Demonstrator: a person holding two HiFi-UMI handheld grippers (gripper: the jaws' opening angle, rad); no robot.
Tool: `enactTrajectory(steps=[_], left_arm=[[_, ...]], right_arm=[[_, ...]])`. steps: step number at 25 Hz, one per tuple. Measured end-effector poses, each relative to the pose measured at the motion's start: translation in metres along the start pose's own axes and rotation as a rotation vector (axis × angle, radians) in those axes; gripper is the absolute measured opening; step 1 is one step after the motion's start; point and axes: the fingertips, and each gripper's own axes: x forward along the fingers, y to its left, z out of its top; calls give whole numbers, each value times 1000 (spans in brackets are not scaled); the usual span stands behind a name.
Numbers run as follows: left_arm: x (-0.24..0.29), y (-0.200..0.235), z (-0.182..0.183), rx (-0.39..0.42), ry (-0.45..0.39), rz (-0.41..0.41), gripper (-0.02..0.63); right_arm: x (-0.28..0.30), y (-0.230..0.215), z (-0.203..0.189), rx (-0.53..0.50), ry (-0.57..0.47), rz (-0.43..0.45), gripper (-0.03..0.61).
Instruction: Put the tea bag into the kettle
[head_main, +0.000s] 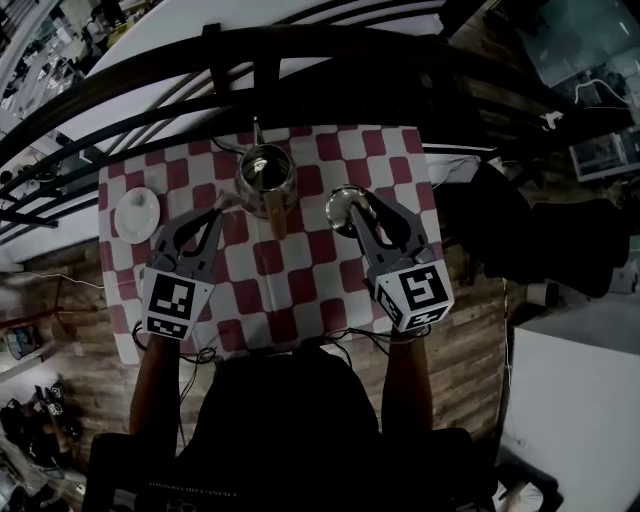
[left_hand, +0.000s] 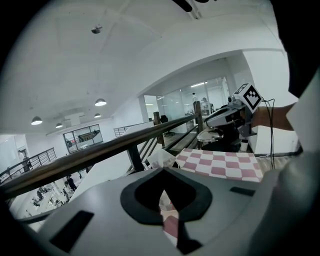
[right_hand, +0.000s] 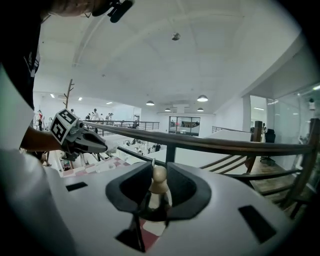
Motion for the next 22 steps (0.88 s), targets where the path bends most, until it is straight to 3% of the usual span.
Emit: enactTrajectory(steps=[22], left_arm=[[86,19,44,89,-35,-70,3]], right_arm=[[-38,-17,-28,83,34,-100,102]])
